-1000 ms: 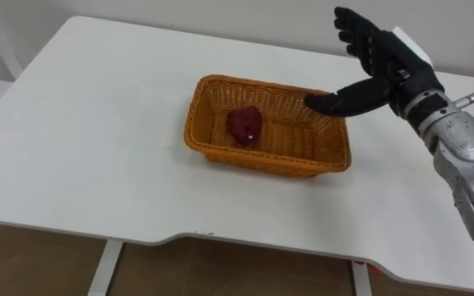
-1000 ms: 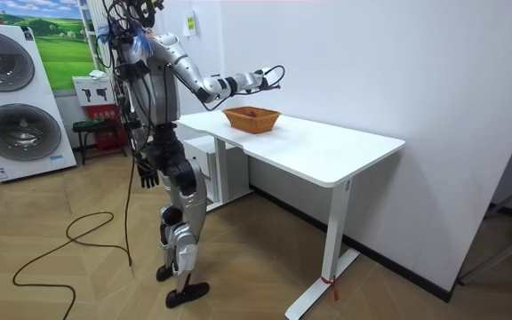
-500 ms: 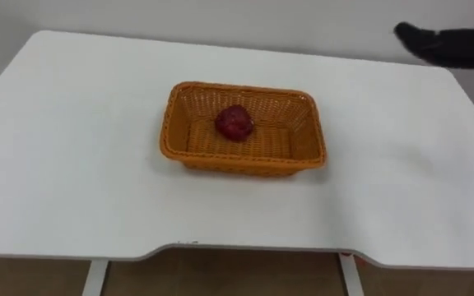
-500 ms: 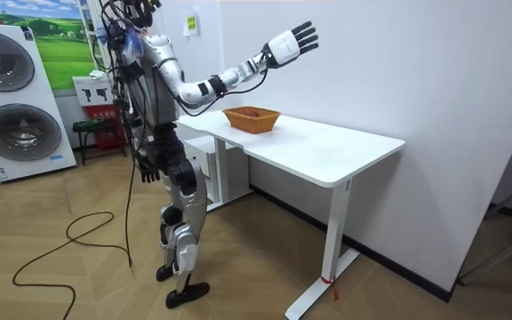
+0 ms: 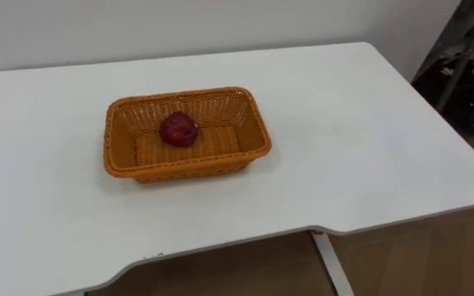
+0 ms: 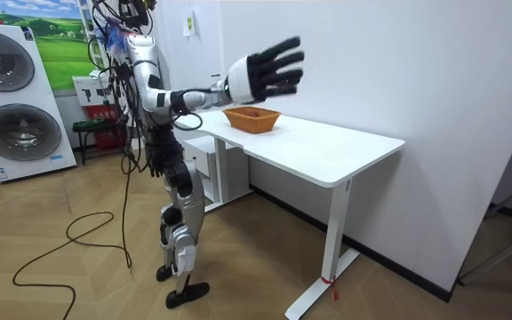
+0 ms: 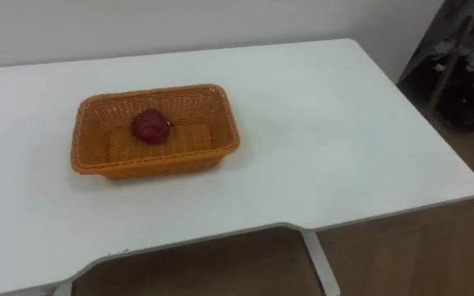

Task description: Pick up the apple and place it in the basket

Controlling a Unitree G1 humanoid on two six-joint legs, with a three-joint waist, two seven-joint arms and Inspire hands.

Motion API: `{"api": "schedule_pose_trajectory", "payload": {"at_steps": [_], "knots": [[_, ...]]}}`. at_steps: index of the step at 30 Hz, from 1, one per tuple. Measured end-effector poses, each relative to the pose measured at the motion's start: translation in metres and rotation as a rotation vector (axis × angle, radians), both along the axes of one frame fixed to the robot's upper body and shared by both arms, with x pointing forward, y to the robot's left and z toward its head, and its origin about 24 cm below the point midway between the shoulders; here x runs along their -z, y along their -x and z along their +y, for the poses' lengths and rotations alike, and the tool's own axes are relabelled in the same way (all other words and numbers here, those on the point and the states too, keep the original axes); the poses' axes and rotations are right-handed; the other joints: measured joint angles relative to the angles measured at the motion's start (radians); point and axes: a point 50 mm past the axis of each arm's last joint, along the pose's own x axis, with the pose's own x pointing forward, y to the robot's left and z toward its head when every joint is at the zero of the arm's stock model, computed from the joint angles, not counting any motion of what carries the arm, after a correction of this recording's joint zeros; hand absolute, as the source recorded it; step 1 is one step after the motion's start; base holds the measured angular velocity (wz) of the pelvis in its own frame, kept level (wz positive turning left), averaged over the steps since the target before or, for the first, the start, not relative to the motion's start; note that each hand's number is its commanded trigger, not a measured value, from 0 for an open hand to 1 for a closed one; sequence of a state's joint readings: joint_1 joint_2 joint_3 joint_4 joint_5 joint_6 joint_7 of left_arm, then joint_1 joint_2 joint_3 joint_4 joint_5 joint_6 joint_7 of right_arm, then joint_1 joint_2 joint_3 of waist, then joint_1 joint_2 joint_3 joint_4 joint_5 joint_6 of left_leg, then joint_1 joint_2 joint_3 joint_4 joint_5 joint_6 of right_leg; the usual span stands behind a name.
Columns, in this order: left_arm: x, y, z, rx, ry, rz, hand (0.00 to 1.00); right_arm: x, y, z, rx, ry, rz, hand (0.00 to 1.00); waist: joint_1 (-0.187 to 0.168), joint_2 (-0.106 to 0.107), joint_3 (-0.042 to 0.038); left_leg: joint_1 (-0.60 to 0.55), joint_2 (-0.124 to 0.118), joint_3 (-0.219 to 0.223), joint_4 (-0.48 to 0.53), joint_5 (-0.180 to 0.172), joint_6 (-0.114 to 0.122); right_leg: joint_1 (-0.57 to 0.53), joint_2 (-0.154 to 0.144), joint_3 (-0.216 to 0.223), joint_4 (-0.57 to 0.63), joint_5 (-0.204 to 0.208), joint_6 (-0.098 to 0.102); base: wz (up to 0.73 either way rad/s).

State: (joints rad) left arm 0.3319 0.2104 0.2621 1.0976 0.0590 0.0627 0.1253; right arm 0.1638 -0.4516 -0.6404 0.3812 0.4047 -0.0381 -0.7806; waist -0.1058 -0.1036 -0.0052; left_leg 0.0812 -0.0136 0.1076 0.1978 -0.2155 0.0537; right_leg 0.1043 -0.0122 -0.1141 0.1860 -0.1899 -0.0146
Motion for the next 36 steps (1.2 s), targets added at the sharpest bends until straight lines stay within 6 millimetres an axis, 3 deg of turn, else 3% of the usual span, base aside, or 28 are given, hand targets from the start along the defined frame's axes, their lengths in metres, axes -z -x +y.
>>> {"api": "schedule_pose_trajectory", "payload": {"at_steps": [2, 5, 7, 10, 13, 16, 21, 29, 32, 36], "knots": [[0.001, 0.001, -0.002, -0.029, 0.01, -0.006, 0.0, 0.045, 0.027, 0.001, 0.13, -0.238, 0.013, 0.0, 0.002, -0.004, 0.0009, -0.002, -0.001, 0.002, -0.001, -0.003, 0.0, -0.006, 0.002, 0.001, -0.001, 0.0, 0.0, -0.04], [0.001, -0.002, -0.002, -0.042, 0.011, -0.012, 0.0, 0.082, 0.055, 0.009, 0.242, -0.442, 0.006, 0.0, 0.002, 0.008, -0.0007, -0.013, -0.002, -0.004, 0.002, -0.006, 0.002, -0.009, 0.001, -0.001, -0.002, 0.0, 0.001, 0.05], [0.0, -0.005, -0.001, -0.039, 0.008, -0.028, 0.0, 0.121, 0.084, 0.03, 0.347, -0.656, -0.03, 0.0, 0.002, 0.019, -0.0055, -0.019, -0.001, -0.008, 0.006, -0.007, 0.001, -0.01, 0.001, -0.009, -0.004, 0.0, 0.001, 0.09], [0.003, -0.009, -0.008, -0.035, 0.038, -0.033, 0.0, 0.161, 0.114, 0.069, 0.391, -0.859, 0.028, 0.0, 0.01, 0.048, -0.0039, -0.006, -0.004, -0.016, 0.001, -0.007, 0.001, 0.001, 0.0, -0.018, -0.002, -0.003, 0.001, 0.06], [0.004, -0.01, -0.012, -0.019, 0.059, -0.025, 0.0, 0.185, 0.129, 0.105, 0.284, -1.004, 0.144, 0.0, 0.024, 0.067, -0.0008, 0.009, -0.004, -0.013, -0.001, -0.008, 0.0, 0.004, -0.001, -0.005, -0.001, -0.011, 0.001, -0.04], [0.006, -0.006, -0.016, -0.011, 0.084, -0.004, 0.0, 0.198, 0.135, 0.129, 0.103, -1.099, 0.321, 0.0, 0.044, 0.068, -0.0007, 0.013, -0.002, -0.011, 0.004, -0.013, -0.005, 0.003, -0.001, 0.008, 0.002, -0.019, 0.0, -0.06], [0.01, -0.007, -0.023, 0.013, 0.107, 0.018, 0.0, 0.206, 0.127, 0.145, -0.233, -1.141, 0.557, 0.0, 0.083, 0.068, 0.0036, 0.014, -0.001, -0.007, 0.007, -0.015, -0.005, 0.006, -0.001, -0.003, -0.005, -0.017, -0.001, -0.01], [0.015, -0.017, -0.037, 0.123, 0.165, 0.048, 0.0, 0.216, 0.086, 0.178, -0.787, -1.137, 0.833, 0.0, 0.113, 0.071, 0.0073, 0.012, 0.0, -0.016, 0.007, -0.021, -0.007, 0.016, 0.004, -0.007, -0.02, -0.016, -0.001, 0.03], [0.017, -0.021, -0.04, 0.132, 0.173, 0.044, 0.0, 0.216, 0.081, 0.182, -0.862, -1.123, 0.854, 0.0, 0.115, 0.073, 0.0088, 0.011, -0.002, -0.027, 0.007, -0.022, -0.007, 0.016, 0.001, -0.015, -0.022, -0.016, -0.001, 0.11], [0.018, -0.025, -0.044, 0.142, 0.183, 0.04, 0.0, 0.216, 0.079, 0.184, -0.903, -1.109, 0.855, 0.0, 0.117, 0.081, 0.0183, 0.01, 0.0, -0.028, 0.006, -0.023, -0.008, 0.016, 0.001, -0.016, -0.02, -0.016, -0.001, 0.0]]}}
